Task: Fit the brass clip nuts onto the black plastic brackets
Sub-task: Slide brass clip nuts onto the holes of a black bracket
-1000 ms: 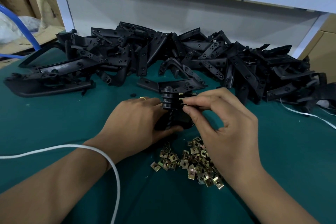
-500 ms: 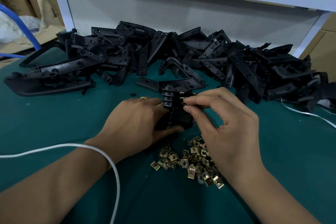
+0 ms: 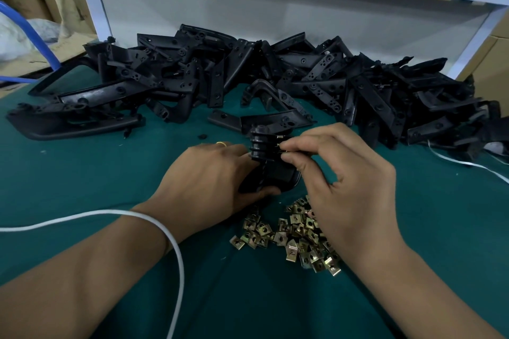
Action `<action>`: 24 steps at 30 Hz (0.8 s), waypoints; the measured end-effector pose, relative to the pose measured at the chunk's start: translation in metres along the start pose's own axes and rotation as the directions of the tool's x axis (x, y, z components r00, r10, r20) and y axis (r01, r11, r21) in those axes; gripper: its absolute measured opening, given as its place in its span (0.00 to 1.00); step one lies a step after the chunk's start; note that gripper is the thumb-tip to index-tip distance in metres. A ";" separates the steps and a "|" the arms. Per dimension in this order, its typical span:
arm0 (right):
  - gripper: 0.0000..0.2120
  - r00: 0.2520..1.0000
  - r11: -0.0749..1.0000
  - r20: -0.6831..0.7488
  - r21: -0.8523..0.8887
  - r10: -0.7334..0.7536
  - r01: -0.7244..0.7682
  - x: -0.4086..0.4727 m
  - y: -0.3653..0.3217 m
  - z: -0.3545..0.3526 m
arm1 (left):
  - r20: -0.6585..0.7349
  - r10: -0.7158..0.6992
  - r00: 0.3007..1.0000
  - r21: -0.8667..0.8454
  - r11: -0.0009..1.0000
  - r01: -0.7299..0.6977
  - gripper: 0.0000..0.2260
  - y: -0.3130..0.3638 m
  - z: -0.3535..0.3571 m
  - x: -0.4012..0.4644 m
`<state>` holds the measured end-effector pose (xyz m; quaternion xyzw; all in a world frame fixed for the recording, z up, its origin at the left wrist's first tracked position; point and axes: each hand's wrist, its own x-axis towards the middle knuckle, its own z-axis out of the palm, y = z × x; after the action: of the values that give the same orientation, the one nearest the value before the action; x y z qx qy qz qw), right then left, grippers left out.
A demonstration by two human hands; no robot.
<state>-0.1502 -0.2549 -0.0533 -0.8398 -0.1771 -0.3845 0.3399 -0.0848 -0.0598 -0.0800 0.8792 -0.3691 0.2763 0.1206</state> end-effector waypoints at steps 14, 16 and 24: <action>0.04 0.997 0.997 -0.061 0.060 -0.049 0.052 -0.001 0.003 0.004 | -0.035 0.031 0.999 0.037 0.999 -0.030 0.26 0.002 0.000 -0.003; 0.03 0.997 0.997 -0.061 0.068 -0.045 0.049 -0.001 0.003 0.005 | -0.037 0.027 0.999 0.022 0.999 -0.026 0.25 0.002 0.000 -0.002; 0.04 0.990 0.966 -0.132 0.259 0.044 -0.008 0.000 -0.005 0.006 | -0.132 0.033 0.991 -0.110 0.993 -0.048 0.19 0.001 -0.007 0.000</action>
<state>-0.1498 -0.2467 -0.0537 -0.7623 -0.1907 -0.4104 0.4627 -0.0887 -0.0579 -0.0742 0.8433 -0.3931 0.3141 0.1886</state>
